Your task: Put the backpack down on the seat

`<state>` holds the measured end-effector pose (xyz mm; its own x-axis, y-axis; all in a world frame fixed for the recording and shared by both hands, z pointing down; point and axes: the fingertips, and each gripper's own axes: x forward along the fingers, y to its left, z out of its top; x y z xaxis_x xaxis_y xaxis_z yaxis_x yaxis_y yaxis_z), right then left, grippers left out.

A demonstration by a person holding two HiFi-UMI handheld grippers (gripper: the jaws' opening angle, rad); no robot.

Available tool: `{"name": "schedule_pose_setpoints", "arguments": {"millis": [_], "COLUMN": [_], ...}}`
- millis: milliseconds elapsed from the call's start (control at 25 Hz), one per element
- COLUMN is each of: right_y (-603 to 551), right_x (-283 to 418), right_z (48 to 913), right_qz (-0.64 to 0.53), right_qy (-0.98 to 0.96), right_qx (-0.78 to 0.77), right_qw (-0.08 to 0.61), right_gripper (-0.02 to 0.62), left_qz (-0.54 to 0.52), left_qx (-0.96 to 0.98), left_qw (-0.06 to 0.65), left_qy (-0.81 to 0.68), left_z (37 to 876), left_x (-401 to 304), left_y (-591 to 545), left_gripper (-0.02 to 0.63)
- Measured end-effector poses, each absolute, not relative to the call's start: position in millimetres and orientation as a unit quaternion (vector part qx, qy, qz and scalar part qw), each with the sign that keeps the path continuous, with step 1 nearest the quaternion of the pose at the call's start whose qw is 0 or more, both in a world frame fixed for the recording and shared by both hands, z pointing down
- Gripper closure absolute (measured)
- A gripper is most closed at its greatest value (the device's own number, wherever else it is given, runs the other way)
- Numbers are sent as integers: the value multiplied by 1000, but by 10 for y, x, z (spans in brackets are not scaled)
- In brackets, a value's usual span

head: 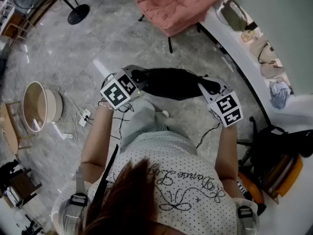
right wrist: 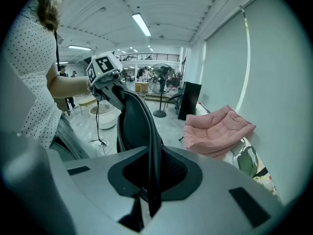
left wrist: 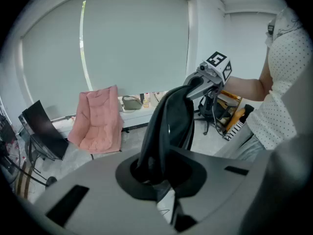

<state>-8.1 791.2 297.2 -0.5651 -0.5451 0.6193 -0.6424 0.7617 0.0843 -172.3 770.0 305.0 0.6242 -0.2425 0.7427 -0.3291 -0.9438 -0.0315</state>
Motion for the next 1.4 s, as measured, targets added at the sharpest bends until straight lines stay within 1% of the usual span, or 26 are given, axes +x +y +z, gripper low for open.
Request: {"name": "schedule_pose_setpoints", "arguments": {"millis": [480,800,1080,1400], "right_y": [7805,7617,6997,5871], "right_x": [2,-70,-53,-84], "right_z": [2889,2942,3057,3069], "right_qz": [83,94,108,118], "right_qy": [-882,-885,-883,-879], "right_qx": [348,336,336,344], "right_qw": [307,308,310,309], "right_gripper": [543,543,543,543], "left_qz": [398,399,390,380], "left_qx": [901,898,902,907], "left_qw": [51,63,79,79], "left_qy": [-169,-176,-170,-161], "left_z": [2966,3010,3135,3163], "left_x": [-1646,-1713,-1695,-1719], "left_y": [7579,7399,6767,5600], "left_gripper": [591,591,591,591]}}
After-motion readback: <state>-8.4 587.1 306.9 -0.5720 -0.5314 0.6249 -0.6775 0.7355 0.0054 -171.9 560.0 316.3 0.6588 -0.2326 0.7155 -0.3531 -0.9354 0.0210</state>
